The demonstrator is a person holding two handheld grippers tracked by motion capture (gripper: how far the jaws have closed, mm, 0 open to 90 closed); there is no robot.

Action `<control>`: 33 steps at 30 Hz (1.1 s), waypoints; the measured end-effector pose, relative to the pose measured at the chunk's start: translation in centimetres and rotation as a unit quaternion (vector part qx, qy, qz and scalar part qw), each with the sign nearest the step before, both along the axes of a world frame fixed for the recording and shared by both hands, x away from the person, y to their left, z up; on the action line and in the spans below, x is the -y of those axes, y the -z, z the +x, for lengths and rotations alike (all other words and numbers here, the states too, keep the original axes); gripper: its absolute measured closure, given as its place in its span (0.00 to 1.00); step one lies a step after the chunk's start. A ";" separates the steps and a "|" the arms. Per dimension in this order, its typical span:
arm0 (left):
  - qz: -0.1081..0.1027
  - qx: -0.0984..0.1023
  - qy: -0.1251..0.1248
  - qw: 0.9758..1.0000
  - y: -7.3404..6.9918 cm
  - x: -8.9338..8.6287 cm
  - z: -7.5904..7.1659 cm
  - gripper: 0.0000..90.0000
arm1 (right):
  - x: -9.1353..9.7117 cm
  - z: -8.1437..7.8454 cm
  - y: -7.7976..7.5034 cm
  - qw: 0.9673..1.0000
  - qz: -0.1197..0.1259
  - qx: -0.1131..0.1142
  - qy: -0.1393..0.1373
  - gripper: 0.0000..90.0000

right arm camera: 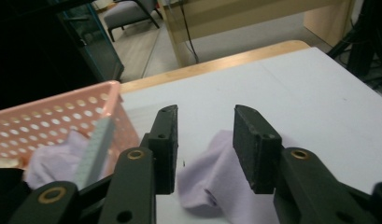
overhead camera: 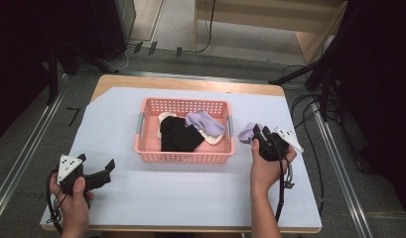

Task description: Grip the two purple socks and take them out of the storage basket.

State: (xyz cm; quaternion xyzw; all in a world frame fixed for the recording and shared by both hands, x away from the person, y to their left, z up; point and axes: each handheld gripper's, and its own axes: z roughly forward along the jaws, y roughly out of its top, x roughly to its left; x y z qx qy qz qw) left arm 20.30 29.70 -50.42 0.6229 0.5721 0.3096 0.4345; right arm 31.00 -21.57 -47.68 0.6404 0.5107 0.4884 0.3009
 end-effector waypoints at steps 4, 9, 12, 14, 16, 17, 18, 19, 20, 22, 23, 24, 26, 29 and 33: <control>0.000 0.001 0.002 1.000 0.0 0.0 0.0 0.00 | -1.4 0.3 -0.9 1.000 -0.011 0.002 -0.024 0.67; -0.001 -0.001 0.001 1.000 0.0 0.0 0.0 0.00 | -4.0 0.9 -2.2 0.998 -0.030 0.006 -0.062 0.68; -0.001 -0.001 0.002 1.000 0.0 -0.1 0.0 0.00 | -5.7 1.5 -2.7 0.995 -0.042 0.001 -0.085 0.68; -0.002 -0.001 0.002 1.000 0.0 -0.1 0.0 0.00 | -6.8 2.0 -3.0 0.993 -0.056 -0.002 -0.101 0.68; -0.002 -0.001 0.002 1.000 0.0 -0.1 0.0 0.00 | -7.9 2.4 -3.1 0.991 -0.068 -0.007 -0.115 0.68; -0.002 -0.001 0.003 1.000 0.0 -0.1 0.0 0.00 | -8.6 2.6 -3.2 0.990 -0.073 -0.012 -0.121 0.68; -0.003 -0.002 0.003 1.000 0.0 -0.1 0.0 0.00 | -9.1 2.8 -3.2 0.988 -0.079 -0.018 -0.128 0.68; -0.003 -0.002 0.002 1.000 0.0 -0.1 0.0 0.00 | -9.7 3.0 -3.2 0.987 -0.085 -0.022 -0.135 0.68; -0.004 -0.002 0.003 1.000 0.0 -0.1 0.1 0.00 | -10.3 3.2 -3.1 0.986 -0.087 -0.027 -0.142 0.67; -0.003 -0.002 0.003 1.000 0.0 -0.1 0.1 0.00 | -11.4 3.7 -2.9 0.983 -0.099 -0.040 -0.150 0.67; -0.004 -0.002 0.003 1.000 0.0 -0.1 0.0 0.00 | -11.9 4.0 -2.9 0.981 -0.102 -0.056 -0.156 0.68; -0.004 -0.002 0.003 1.000 0.0 -0.1 0.1 0.00 | -12.3 4.1 -2.9 0.979 -0.105 -0.070 -0.159 0.69; -0.004 -0.002 0.002 1.000 0.0 -0.1 0.1 0.00 | -13.1 4.5 -3.0 0.975 -0.110 -0.090 -0.168 0.69; -0.004 -0.004 0.003 1.000 0.0 -0.1 0.1 0.00 | -13.9 5.1 -3.1 0.972 -0.116 -0.115 -0.171 0.68; -0.006 -0.005 0.003 1.000 0.0 -0.2 0.1 0.00 | -14.4 5.8 -3.1 0.967 -0.124 -0.150 -0.166 0.67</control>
